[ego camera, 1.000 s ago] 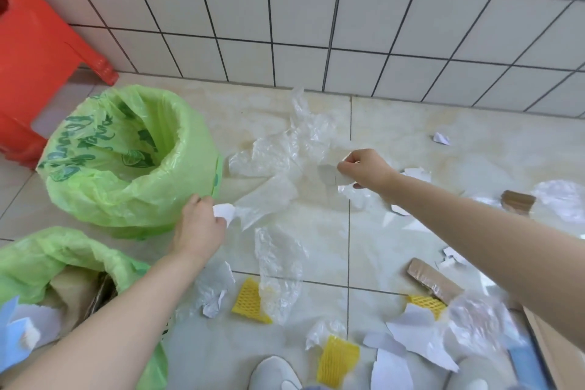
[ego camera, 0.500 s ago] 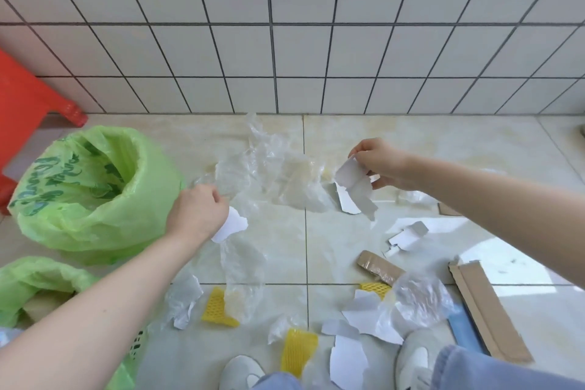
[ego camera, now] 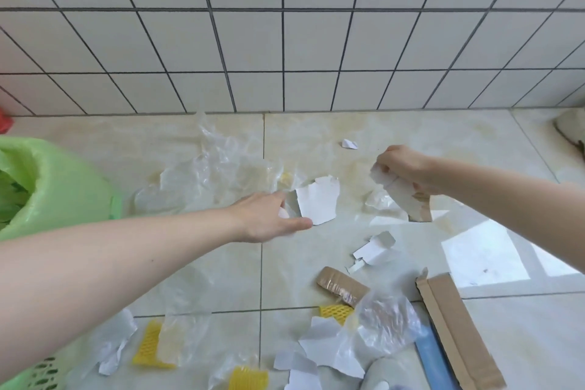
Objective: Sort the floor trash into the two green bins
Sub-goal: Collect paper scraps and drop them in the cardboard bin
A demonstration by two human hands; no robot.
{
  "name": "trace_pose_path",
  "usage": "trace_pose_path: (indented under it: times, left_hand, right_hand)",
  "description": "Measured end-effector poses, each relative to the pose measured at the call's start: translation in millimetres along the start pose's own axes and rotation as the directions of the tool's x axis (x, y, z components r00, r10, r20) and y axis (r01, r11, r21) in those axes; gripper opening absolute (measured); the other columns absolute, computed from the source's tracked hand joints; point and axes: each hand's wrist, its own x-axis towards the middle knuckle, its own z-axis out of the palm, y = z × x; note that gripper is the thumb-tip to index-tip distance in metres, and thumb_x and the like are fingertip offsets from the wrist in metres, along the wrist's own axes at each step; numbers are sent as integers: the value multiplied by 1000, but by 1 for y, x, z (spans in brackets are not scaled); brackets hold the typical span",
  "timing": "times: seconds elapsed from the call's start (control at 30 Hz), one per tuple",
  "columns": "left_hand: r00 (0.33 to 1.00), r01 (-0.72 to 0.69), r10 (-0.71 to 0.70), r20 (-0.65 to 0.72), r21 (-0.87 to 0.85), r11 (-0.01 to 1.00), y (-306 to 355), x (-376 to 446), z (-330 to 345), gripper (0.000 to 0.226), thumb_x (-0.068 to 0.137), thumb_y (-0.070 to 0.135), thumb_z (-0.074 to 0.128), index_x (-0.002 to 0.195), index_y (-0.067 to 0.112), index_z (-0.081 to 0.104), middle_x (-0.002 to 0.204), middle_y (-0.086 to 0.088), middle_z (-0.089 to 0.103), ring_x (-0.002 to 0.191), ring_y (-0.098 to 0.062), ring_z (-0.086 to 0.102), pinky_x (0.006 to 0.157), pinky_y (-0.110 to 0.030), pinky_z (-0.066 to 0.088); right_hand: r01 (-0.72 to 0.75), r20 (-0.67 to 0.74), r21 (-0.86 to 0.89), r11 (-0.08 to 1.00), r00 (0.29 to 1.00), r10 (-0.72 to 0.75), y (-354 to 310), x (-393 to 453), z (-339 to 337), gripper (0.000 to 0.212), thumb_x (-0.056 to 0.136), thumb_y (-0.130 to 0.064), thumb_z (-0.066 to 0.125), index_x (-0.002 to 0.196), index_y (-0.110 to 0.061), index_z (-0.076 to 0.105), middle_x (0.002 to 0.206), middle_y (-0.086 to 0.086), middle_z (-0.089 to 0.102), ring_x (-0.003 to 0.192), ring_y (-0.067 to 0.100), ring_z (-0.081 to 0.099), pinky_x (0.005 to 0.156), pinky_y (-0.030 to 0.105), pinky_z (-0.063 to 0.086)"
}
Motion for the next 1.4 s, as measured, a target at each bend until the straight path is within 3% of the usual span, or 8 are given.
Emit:
trace_pose_path:
  times: [0.13, 0.23, 0.33, 0.5, 0.6, 0.77, 0.9, 1.4]
  left_hand:
    - [998, -33, 36, 47, -74, 997, 19, 57, 1, 73, 62, 76, 63, 111, 29, 37, 115, 5, 40, 106, -19, 45, 83, -34, 41]
    - [995, -72, 77, 59, -80, 994, 27, 97, 11, 86, 60, 52, 79, 125, 27, 29, 118, 2, 31, 107, -22, 47, 85, -35, 45]
    - [989, -127, 122, 86, 49, 991, 23, 128, 34, 59, 69, 23, 71, 116, 18, 36, 116, -3, 29, 103, -28, 47, 66, -29, 45]
    - [982, -186, 188, 2, 171, 968, 15, 157, 61, 47, 75, 18, 62, 114, 9, 38, 114, -6, 30, 108, -29, 42, 83, -45, 49]
    - [964, -211, 250, -89, 314, 926, 21, 170, 64, 47, 79, 22, 64, 117, 9, 39, 119, -9, 32, 111, -29, 35, 75, -33, 44]
    - [979, -151, 193, -68, 396, 906, 18, 184, 83, 65, 83, 32, 62, 134, 9, 30, 140, -15, 26, 129, -32, 25, 83, -34, 38]
    - [984, -145, 174, -44, 383, 912, 11, 186, 95, 81, 78, 28, 69, 141, 9, 21, 146, -15, 17, 132, -34, 22, 93, -39, 42]
    - [999, -24, 18, 34, 184, 983, -1, 163, 96, 109, 55, 27, 87, 138, 27, 17, 122, -9, 30, 103, -35, 52, 71, -35, 45]
  right_hand:
    - [-6, 20, 59, 998, 1000, 5, 12, 45, 2, 21, 77, -17, 59, 60, -11, 49, 61, 8, 46, 50, 23, 43, 54, 26, 30]
    - [4, -28, 41, 999, 1000, -3, 18, 85, 10, 30, 71, -22, 71, 86, -7, 49, 70, 10, 55, 51, 23, 53, 49, 26, 43]
    - [9, -76, -41, 999, 997, -12, 19, 117, 14, 29, 78, -15, 65, 100, -4, 50, 81, 8, 59, 65, 28, 61, 52, 26, 46]
    - [54, -154, -193, 980, 984, -84, 20, 160, 15, 35, 77, -17, 66, 110, -12, 56, 97, 8, 60, 64, 26, 66, 56, 27, 51]
    - [122, -78, -412, 903, 983, -168, 20, 178, 24, 45, 78, -19, 67, 120, -17, 52, 114, 10, 50, 65, 21, 60, 61, 30, 51]
    - [239, 3, -507, 828, 961, -276, 23, 206, 39, 82, 77, -21, 71, 146, -18, 27, 148, 8, 32, 120, 28, 49, 90, 27, 39]
    - [213, -1, -515, 830, 968, -249, 23, 221, 43, 99, 77, -22, 72, 152, -17, 7, 156, 4, 20, 135, 29, 35, 106, 35, 35]
    - [120, -161, -521, 845, 959, -235, 44, 221, 65, 32, 87, -12, 47, 118, -8, 51, 112, 17, 56, 100, 35, 56, 84, 39, 51]
